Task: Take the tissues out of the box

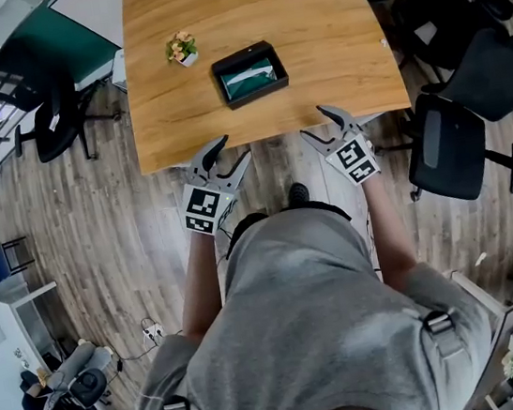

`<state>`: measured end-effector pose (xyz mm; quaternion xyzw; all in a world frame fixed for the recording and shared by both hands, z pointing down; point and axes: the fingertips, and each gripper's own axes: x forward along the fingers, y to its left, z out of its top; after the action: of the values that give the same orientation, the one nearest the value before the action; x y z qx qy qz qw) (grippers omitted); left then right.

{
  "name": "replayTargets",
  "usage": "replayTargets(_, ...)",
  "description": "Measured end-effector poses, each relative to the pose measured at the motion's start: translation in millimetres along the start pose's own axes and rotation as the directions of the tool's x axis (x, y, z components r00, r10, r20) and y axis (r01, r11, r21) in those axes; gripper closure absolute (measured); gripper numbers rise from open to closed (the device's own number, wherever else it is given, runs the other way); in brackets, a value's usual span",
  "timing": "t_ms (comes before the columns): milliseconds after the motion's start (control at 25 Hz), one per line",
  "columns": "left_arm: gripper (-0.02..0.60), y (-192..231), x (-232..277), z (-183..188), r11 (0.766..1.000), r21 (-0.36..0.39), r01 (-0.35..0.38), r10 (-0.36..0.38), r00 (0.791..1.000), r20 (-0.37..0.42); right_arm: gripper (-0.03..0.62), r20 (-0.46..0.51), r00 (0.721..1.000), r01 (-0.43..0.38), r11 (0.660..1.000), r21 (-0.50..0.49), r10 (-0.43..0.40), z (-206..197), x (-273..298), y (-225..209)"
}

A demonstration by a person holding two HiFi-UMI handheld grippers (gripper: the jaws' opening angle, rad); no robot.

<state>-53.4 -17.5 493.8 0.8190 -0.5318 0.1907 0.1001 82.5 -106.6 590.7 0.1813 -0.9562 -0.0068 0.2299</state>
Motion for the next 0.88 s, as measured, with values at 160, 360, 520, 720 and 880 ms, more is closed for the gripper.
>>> replayTargets(160,0.344,0.2,2.2,2.5,1.0,0.003,-0.002,0.002,1.0,0.011,0.299,-0.007,1.0,-0.011,1.0,-0.014,0.011,0.8,-1.5,4.1)
replayTargets(360,0.344,4.2,5.3,6.3,1.0,-0.002,-0.005,0.005,1.0,0.019,0.299,-0.007,1.0,0.0,1.0,-0.028,0.0,5.9,-5.1,-2.3)
replayTargets(520,0.344,4.8,7.0,1.1,1.0,-0.011,-0.004,0.004,1.0,0.021,0.299,-0.02,1.0,0.009,0.999,-0.032,-0.01,1.5,-9.0,-4.6)
replayTargets(720,0.344,7.1,6.4,-2.7,1.0,-0.024,0.001,0.0,1.0,0.018,0.299,-0.039,0.999,0.01,1.0,-0.027,-0.011,-2.9,-10.3,-1.9)
replayTargets(880,0.343,13.3,8.3,-4.2,1.0,-0.028,0.009,-0.009,1.0,0.017,0.299,-0.045,0.999,0.011,1.0,-0.027,-0.013,-1.1,-4.5,-0.5)
